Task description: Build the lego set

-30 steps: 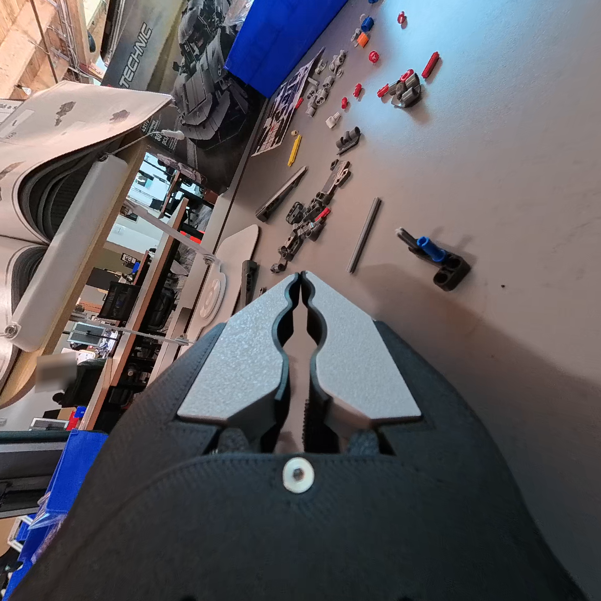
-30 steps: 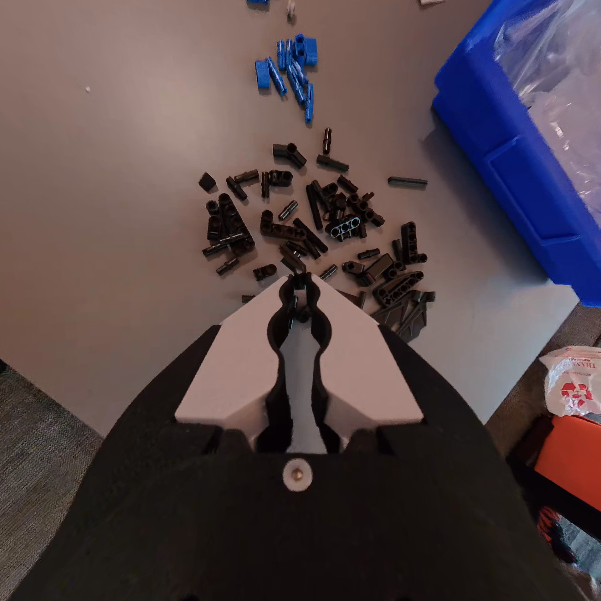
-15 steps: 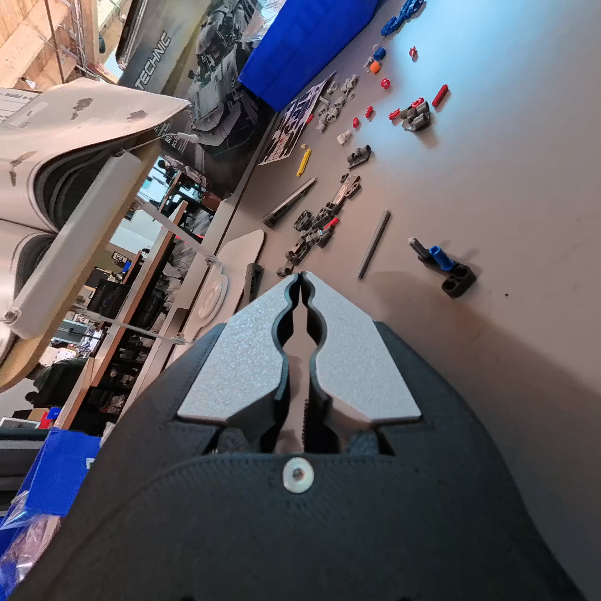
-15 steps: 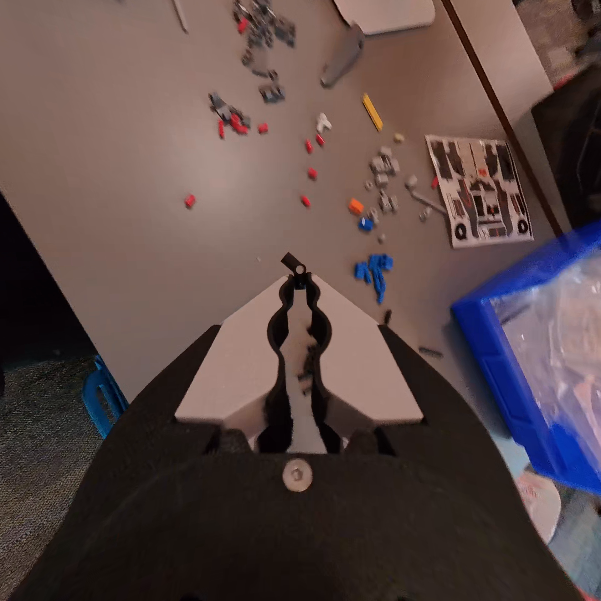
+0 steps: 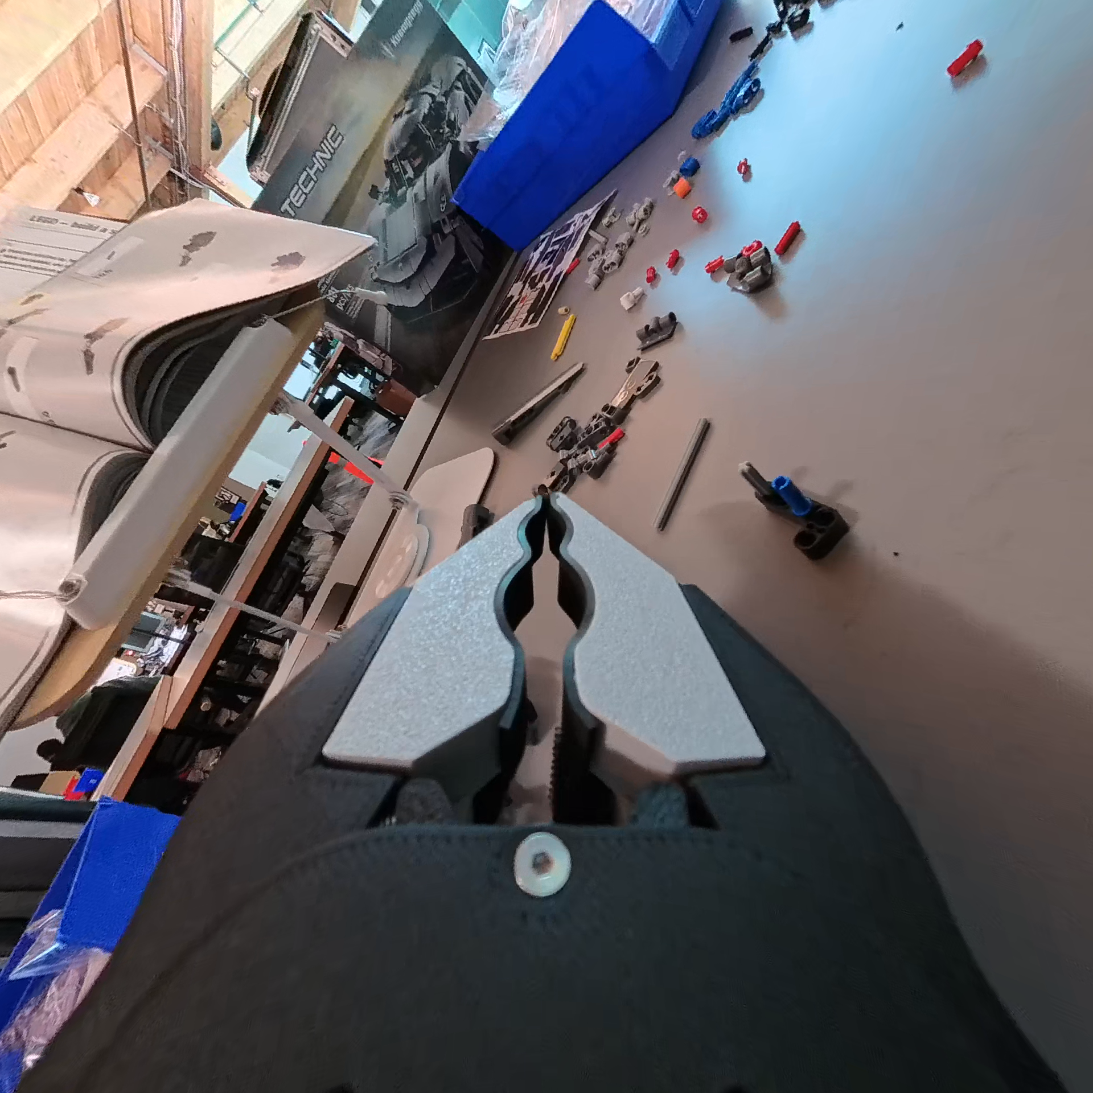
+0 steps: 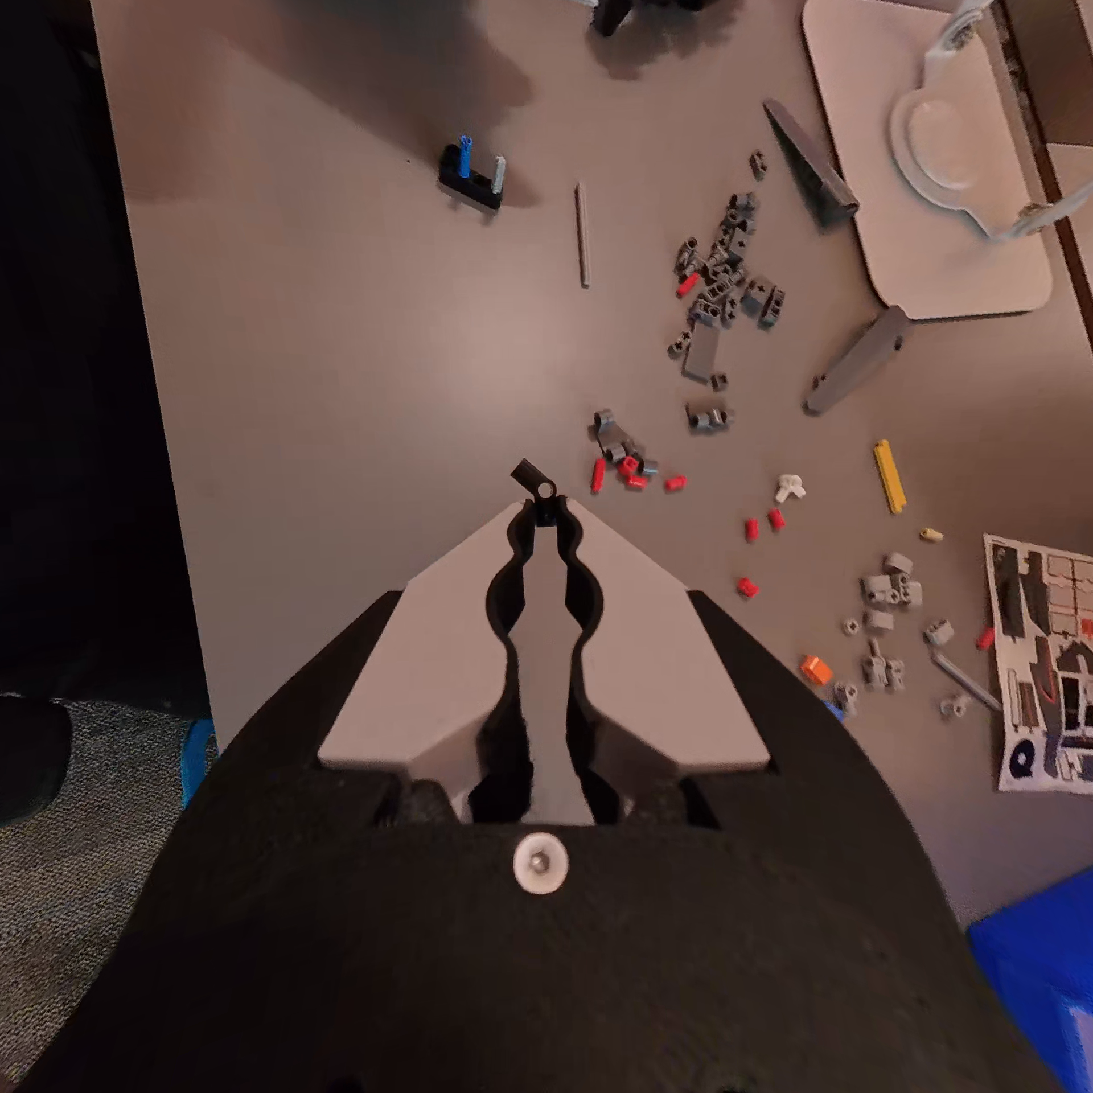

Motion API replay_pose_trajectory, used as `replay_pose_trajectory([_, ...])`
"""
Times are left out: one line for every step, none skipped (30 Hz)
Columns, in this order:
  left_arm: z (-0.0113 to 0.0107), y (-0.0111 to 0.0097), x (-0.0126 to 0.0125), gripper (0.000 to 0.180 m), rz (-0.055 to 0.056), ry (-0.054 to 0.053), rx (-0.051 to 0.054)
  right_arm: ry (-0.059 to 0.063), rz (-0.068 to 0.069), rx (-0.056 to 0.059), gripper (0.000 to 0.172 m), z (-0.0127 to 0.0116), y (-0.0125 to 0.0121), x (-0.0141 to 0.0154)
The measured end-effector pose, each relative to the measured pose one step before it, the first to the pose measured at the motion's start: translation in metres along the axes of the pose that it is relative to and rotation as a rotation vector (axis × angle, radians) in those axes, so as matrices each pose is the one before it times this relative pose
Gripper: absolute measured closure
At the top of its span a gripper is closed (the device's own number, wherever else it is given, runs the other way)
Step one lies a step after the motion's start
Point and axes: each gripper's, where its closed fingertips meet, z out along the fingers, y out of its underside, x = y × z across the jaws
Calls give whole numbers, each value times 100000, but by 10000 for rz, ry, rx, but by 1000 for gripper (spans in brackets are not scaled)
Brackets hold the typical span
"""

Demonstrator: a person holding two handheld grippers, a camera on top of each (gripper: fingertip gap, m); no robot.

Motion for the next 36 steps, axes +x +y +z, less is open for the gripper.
replay_pose_trajectory([-80,-133,-35,180,22,-13,45,-74,-22,20,168,327,-243,-192])
replay_pose_trajectory([-73,-131,9,180,-10,21,54,-72,-4,46,168,271,-251,-187])
replay_pose_trajectory([-66,-145,1,180,-34,29,59,-67,22,27,168,223,-177,-184])
replay_pose_trajectory([-71,-127,-50,180,-29,5,57,-48,24,-9,168,217,-84,-157])
replay_pose_trajectory([-64,-103,-59,180,-50,8,47,-43,31,-21,168,198,-35,-146])
replay_pose_trajectory([-65,-96,-39,180,-86,29,46,-46,44,-22,168,186,-6,-160])
replay_pose_trajectory([-64,-85,-48,180,-74,20,51,-36,45,-26,168,176,-6,-144])
replay_pose_trajectory([-60,-84,-63,180,-48,4,38,-24,37,-35,168,154,6,-129])
replay_pose_trajectory([-38,-60,-6,180,-48,24,24,-18,24,-41,168,145,10,-139])
replay_pose_trajectory([-41,-86,11,180,-43,27,33,-18,17,-41,168,143,-5,-133])
replay_pose_trajectory([-45,-95,5,180,-11,9,41,-20,17,-49,168,153,6,-128])
replay_pose_trajectory([-36,-102,25,180,15,5,33,-9,15,-69,168,160,38,-115])
replay_pose_trajectory([-31,-71,53,180,12,18,23,-21,21,-89,168,164,92,-133])
replay_pose_trajectory([-39,-73,35,180,9,11,24,-41,16,-95,168,151,118,-177])
replay_pose_trajectory([-42,-64,-13,180,4,-1,22,-10,8,-75,168,110,121,-141])
replay_pose_trajectory([-35,-58,-25,180,-12,-1,22,5,26,-51,168,86,94,-126])
replay_pose_trajectory([-28,-44,-5,180,-23,7,20,-2,30,-55,168,73,115,-129])
replay_pose_trajectory([-16,-43,-10,180,-20,5,17,-5,19,-78,168,110,138,-143])
replay_pose_trajectory([-1,-26,33,180,-14,18,11,-7,9,-96,168,167,151,-151])
replay_pose_trajectory([13,-31,70,180,0,28,9,-17,-14,-109,168,235,138,-179])
replay_pose_trajectory([17,-23,93,180,7,39,3,-29,-42,-118,168,290,118,-215])
replay_pose_trajectory([25,-20,110,180,18,37,0,-47,-52,-117,168,344,88,-229])
replay_pose_trajectory([17,-11,65,180,32,15,-2,-71,-44,-109,168,341,52,-252])
replay_pose_trajectory([0,-2,55,180,21,13,-5,-78,-42,-90,168,322,23,-235])
replay_pose_trajectory([-1,-21,27,180,6,8,1,-77,-40,-62,168,270,-31,-208])
replay_pose_trajectory([1,-12,-1,180,-5,1,4,-42,-44,-31,168,206,-85,-130])
replay_pose_trajectory([-9,-12,-13,180,4,-6,1,-18,-42,1,168,116,-130,-61])
replay_pose_trajectory([-13,-11,-5,180,15,-4,3,1,-35,47,168,63,-201,-4])
replay_pose_trajectory([-7,-12,25,180,15,12,8,16,-21,95,168,-9,-275,54])
replay_pose_trajectory([1,-21,10,180,22,2,10,34,-8,125,168,-61,-306,100])
replay_pose_trajectory([-15,-29,-64,180,30,-42,26,79,-3,156,168,-86,-347,177])
replay_pose_trajectory([-34,-56,-116,180,29,-62,37,102,17,184,168,-95,-386,241])
replay_pose_trajectory([-23,-71,-113,180,0,-52,38,73,21,183,168,-58,-364,202])
replay_pose_trajectory([16,-22,-35,180,-9,-9,16,36,-3,156,168,-31,-286,114])
replay_pose_trajectory([53,56,32,180,30,-1,-19,0,-3,104,168,31,-191,55])
replay_pose_trajectory([61,97,63,180,55,7,-38,-5,-4,43,168,53,-80,25])
